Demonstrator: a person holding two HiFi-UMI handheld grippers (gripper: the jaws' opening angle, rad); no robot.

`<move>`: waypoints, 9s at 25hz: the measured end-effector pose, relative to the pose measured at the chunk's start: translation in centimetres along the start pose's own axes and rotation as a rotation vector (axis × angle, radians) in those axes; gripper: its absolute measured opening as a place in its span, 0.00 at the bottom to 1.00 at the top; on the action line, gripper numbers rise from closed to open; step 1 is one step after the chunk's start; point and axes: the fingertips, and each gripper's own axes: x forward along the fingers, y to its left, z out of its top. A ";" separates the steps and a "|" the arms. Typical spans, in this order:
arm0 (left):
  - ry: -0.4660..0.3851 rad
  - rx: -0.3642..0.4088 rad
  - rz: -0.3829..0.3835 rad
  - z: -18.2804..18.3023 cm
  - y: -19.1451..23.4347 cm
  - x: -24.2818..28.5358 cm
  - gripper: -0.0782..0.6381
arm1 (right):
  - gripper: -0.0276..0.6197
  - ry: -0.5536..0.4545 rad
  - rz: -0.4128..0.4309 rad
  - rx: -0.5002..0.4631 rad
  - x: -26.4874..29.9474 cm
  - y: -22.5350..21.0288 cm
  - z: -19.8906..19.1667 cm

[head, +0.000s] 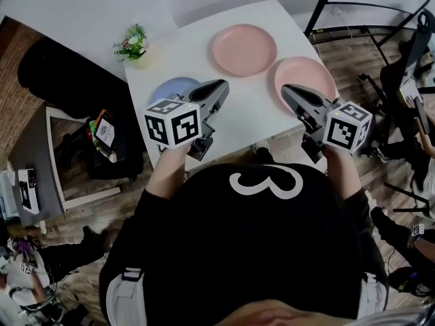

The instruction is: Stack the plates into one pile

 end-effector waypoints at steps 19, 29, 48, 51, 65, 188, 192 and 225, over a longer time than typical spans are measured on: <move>-0.001 -0.065 0.128 2.7 8.4 7.8 0.20 | 0.08 0.073 0.068 0.108 6.3 -12.9 4.1; 0.043 -0.134 0.192 1.7 12.4 10.5 0.28 | 0.09 0.092 0.046 0.192 8.5 -18.4 3.6; 0.125 -0.354 0.367 -3.2 21.5 14.3 0.40 | 0.23 0.316 -0.171 0.229 13.9 -29.1 -1.6; 0.144 -0.379 0.393 -4.0 22.8 14.5 0.40 | 0.23 0.347 -0.191 0.225 14.6 -29.7 -2.2; 0.185 -0.461 0.395 -5.9 24.7 16.1 0.40 | 0.23 0.483 -0.301 0.204 15.4 -32.2 -4.7; 0.421 -0.258 0.168 -10.0 2.1 23.5 0.18 | 0.11 0.179 -0.633 0.386 -14.6 -29.1 -8.0; 0.436 -0.267 0.187 -10.7 2.4 24.1 0.18 | 0.11 0.205 -0.626 0.399 -14.6 -30.1 -8.6; 0.430 -0.183 0.337 -14.3 3.6 25.7 0.19 | 0.11 0.257 -0.534 0.457 -14.2 -32.3 -11.8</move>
